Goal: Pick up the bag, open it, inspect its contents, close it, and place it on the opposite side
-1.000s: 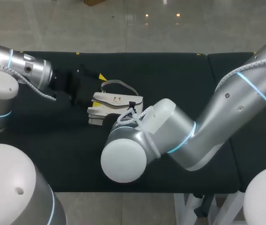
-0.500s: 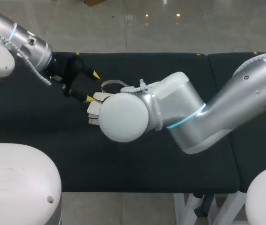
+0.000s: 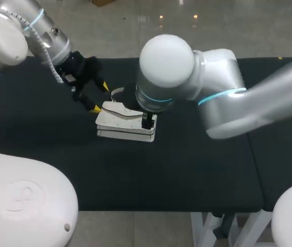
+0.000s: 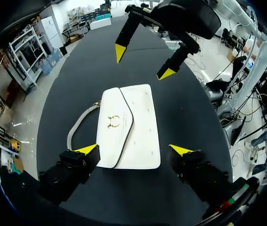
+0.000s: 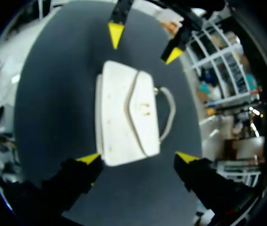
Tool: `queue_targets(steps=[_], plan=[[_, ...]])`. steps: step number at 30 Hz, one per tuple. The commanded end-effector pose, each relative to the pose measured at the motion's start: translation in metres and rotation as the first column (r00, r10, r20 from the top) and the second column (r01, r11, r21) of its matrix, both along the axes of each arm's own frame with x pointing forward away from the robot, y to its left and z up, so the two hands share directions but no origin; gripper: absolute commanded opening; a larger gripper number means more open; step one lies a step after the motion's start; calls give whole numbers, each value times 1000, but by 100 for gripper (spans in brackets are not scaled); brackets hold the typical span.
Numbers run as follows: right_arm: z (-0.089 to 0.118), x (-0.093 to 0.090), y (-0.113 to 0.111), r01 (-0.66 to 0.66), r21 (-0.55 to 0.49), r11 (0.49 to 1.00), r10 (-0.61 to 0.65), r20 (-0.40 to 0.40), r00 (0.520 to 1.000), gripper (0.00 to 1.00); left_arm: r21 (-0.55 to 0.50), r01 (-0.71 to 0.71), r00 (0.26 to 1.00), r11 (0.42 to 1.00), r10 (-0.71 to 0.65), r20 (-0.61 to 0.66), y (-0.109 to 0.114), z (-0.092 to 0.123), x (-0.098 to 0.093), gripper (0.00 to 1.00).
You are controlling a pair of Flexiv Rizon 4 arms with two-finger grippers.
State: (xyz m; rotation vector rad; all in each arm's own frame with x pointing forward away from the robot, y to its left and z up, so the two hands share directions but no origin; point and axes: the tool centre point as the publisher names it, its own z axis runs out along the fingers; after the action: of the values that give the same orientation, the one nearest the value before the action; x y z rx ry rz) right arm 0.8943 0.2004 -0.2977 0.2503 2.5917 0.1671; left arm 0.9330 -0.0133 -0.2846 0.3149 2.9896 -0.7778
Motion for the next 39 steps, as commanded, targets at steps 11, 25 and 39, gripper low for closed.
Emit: queue_targets(steps=[11,25,39], plan=[[16,23,-14,243,101,965,-218,-209,953,100,-14,-299,936,954,290,-197,-12,12,9,100],[35,29,-40,885,55,462,-722,-556,411,100,306,-676,458,670,708,-537,-8,16,-6,100],[35,29,-40,885,55,462,-722,-556,411,100,306,-676,458,670,708,-537,-8,16,-6,100]])
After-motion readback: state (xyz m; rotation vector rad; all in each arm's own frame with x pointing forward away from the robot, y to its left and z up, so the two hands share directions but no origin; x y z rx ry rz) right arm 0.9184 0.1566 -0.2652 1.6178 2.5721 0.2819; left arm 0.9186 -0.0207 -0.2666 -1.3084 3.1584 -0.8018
